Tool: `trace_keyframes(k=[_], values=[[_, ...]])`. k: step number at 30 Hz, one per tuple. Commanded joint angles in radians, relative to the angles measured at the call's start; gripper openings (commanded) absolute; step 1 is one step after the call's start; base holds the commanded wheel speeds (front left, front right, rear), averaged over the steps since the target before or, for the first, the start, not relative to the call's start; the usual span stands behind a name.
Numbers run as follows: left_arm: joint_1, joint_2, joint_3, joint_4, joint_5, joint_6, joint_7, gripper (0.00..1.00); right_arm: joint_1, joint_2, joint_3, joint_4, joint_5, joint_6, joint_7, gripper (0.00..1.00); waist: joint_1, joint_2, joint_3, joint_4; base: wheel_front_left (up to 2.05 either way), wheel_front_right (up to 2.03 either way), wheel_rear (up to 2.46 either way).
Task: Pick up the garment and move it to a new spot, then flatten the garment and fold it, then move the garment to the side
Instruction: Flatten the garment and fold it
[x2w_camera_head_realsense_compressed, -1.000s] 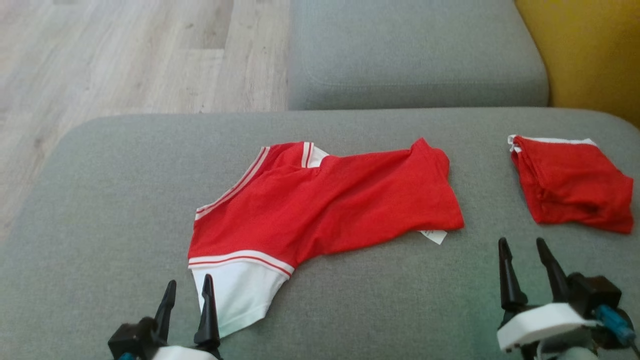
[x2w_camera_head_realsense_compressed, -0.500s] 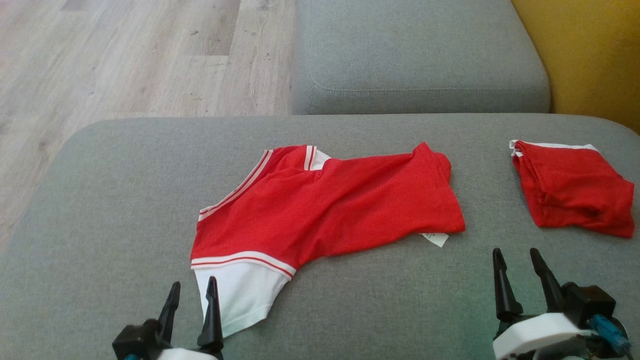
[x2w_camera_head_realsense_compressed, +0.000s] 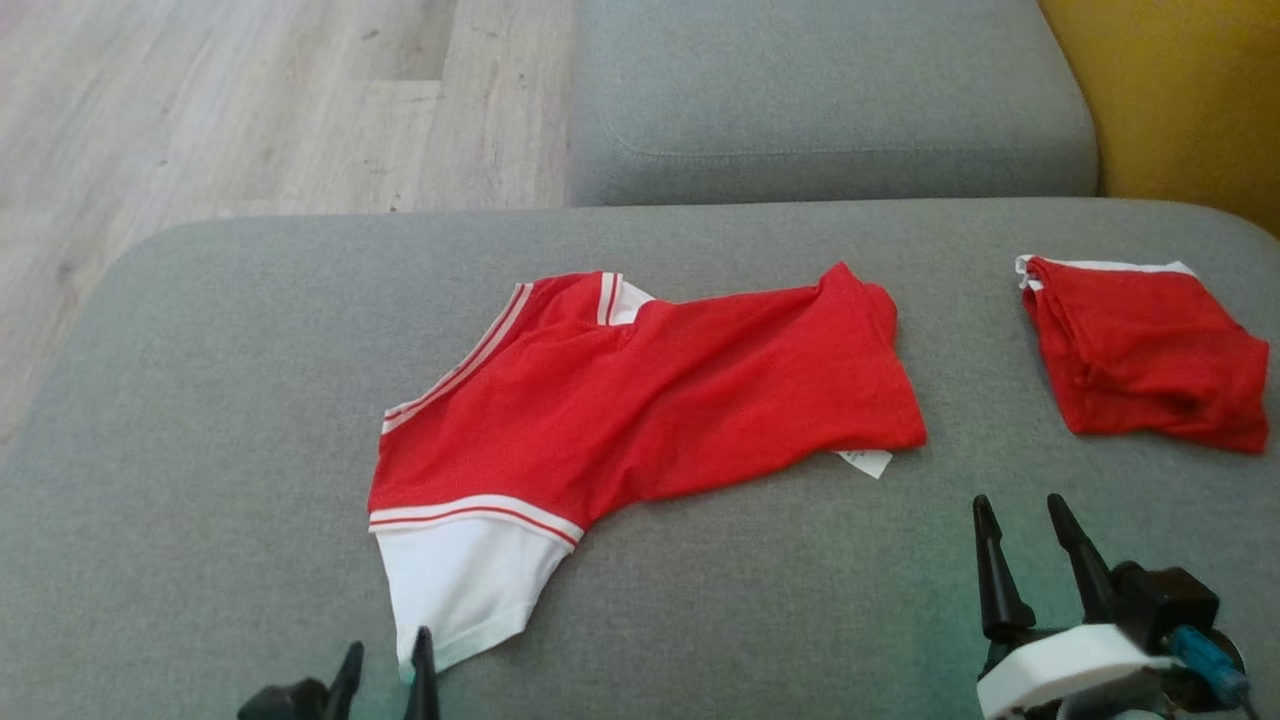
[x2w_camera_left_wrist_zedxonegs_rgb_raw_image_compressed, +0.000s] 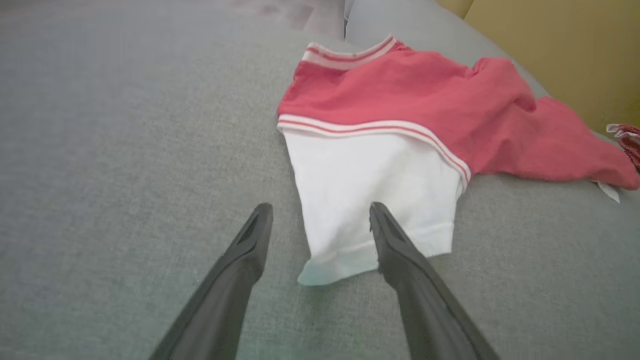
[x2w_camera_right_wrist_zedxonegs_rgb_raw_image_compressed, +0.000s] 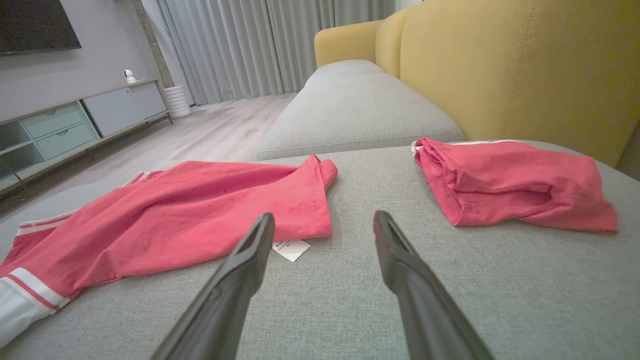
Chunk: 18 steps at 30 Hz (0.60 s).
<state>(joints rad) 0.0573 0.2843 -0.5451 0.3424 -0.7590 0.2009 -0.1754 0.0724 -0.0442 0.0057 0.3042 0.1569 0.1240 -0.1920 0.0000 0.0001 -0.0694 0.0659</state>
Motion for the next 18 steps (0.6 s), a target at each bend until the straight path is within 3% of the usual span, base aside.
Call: trace_keyframes(k=[1, 12, 15, 16, 18], values=[[-0.044, -0.003, 0.036, -0.013, -0.004, -0.008, 0.0, 1.0, -0.046, -0.006, 0.027, -0.036, -0.007, 0.007, 0.001, 1.0, 0.0, -0.0001, 0.007, -0.006, 0.0, 0.0, 0.0], [-0.115, -0.056, 0.019, 0.152, -0.033, -0.078, -0.005, 0.97, -0.052, -0.006, 0.019, -0.06, -0.038, 0.007, 0.026, 1.0, 0.0, -0.0001, 0.056, -0.012, 0.0, 0.0, 0.0], [-0.137, -0.069, 0.012, 0.18, -0.03, -0.093, -0.015, 0.53, -0.068, -0.006, 0.02, -0.057, -0.045, 0.007, 0.034, 1.0, 0.0, -0.0001, 0.067, -0.004, 0.0, 0.0, 0.0], [-0.144, -0.073, 0.008, 0.188, -0.029, -0.099, -0.017, 0.48, -0.077, -0.006, 0.019, -0.053, -0.05, 0.007, 0.038, 1.0, 0.0, -0.0001, 0.073, 0.0, 0.0, 0.0, 0.0], [-0.16, -0.082, 0.001, 0.202, -0.025, -0.109, -0.021, 0.16, -0.101, -0.006, 0.016, -0.039, -0.059, 0.007, 0.045, 1.0, 0.0, -0.0001, 0.086, 0.008, 0.0, 0.0, 0.0]])
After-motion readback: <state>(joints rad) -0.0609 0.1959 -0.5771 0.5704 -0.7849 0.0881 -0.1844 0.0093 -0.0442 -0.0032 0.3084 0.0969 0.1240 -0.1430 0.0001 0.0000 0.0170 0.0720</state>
